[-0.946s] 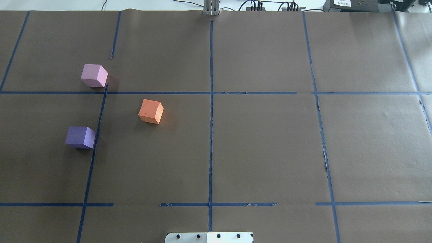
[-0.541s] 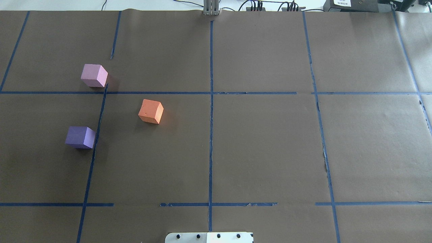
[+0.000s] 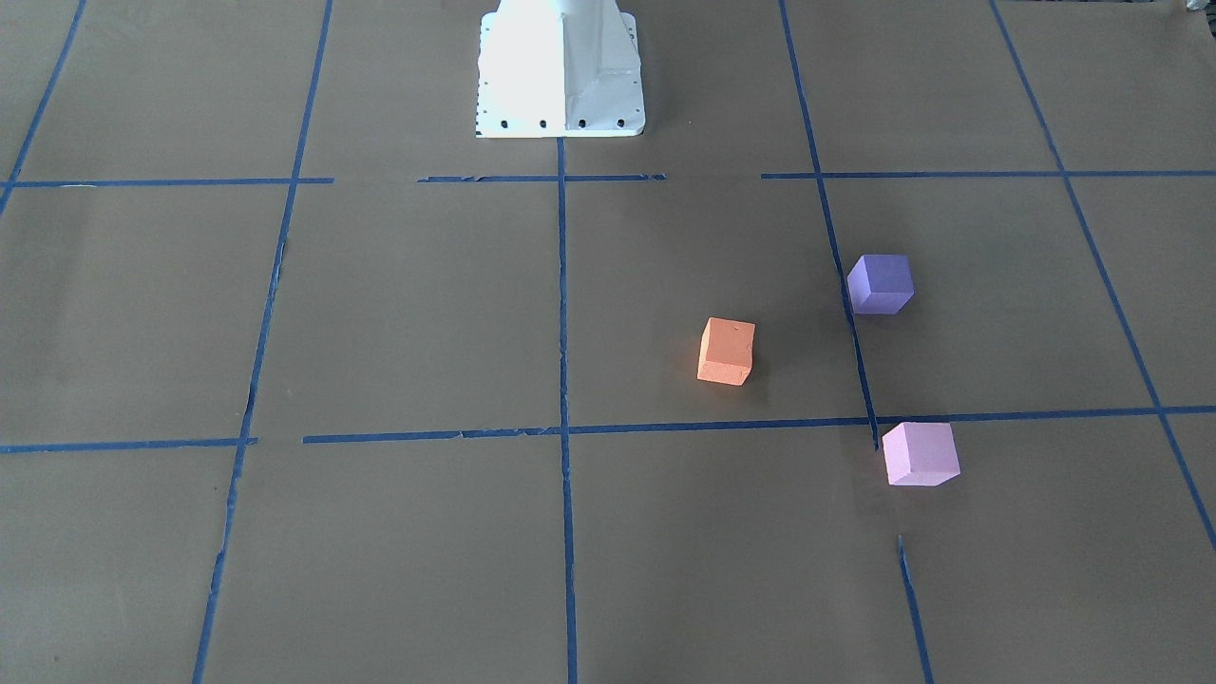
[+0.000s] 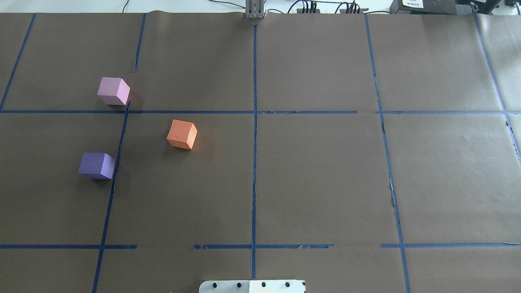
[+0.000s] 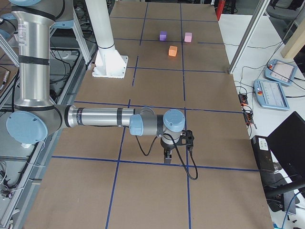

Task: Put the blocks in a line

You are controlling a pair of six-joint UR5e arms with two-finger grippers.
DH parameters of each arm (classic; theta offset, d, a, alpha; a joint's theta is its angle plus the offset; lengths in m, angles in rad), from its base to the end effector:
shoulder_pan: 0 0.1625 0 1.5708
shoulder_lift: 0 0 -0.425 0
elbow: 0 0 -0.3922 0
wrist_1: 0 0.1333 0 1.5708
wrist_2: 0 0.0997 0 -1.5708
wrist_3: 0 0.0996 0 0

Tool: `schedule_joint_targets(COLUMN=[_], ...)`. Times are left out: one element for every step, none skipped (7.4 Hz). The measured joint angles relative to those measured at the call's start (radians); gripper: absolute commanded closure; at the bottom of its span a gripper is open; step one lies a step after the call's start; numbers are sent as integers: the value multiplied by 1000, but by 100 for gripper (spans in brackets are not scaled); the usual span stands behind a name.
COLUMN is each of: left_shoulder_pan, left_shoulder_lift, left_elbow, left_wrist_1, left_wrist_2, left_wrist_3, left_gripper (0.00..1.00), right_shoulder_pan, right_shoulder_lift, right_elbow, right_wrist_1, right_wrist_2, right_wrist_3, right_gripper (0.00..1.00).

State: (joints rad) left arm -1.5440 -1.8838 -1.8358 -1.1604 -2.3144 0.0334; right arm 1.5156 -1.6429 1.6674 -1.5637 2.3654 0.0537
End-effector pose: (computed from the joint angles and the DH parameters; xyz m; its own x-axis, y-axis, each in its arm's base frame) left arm -0.0506 -0.5714 0.4082 0.7315 0.1655 -0.6615 -0.0509 0.9807 0.1890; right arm 0.0366 -0.4660 0.6434 0.7002 -0.0075 0.7139 0.0176 0.9998 -0.0067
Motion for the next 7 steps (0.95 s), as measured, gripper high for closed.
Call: schedule_joint_targets(left_shoulder_pan=[61, 141, 237, 343, 452, 550, 626], left_shoulder_lift=[-47, -90, -132, -174, -206, -223, -238], left_elbow=[-45, -87, -123, -146, -152, -149, -133], left_wrist_1=[20, 25, 22, 7, -31, -94, -149], left_wrist_2=[-3, -5, -5, -2, 15, 59, 106], left_wrist_3=[-87, -196, -323, -466, -613, -731, -816], left_gripper=[0, 0, 0, 0, 0, 0, 0], right_shoulder_pan=[0, 0, -1, -1, -1, -1, -1], right_shoulder_lift=[0, 0, 0, 0, 0, 0, 0], right_elbow=[0, 0, 0, 0, 0, 0, 0], right_wrist_1=[0, 0, 1, 1, 1, 1, 1], right_wrist_2=[0, 0, 0, 0, 0, 0, 0], right_wrist_3=[0, 0, 0, 0, 0, 0, 0], right_gripper=[0, 0, 0, 0, 0, 0, 0])
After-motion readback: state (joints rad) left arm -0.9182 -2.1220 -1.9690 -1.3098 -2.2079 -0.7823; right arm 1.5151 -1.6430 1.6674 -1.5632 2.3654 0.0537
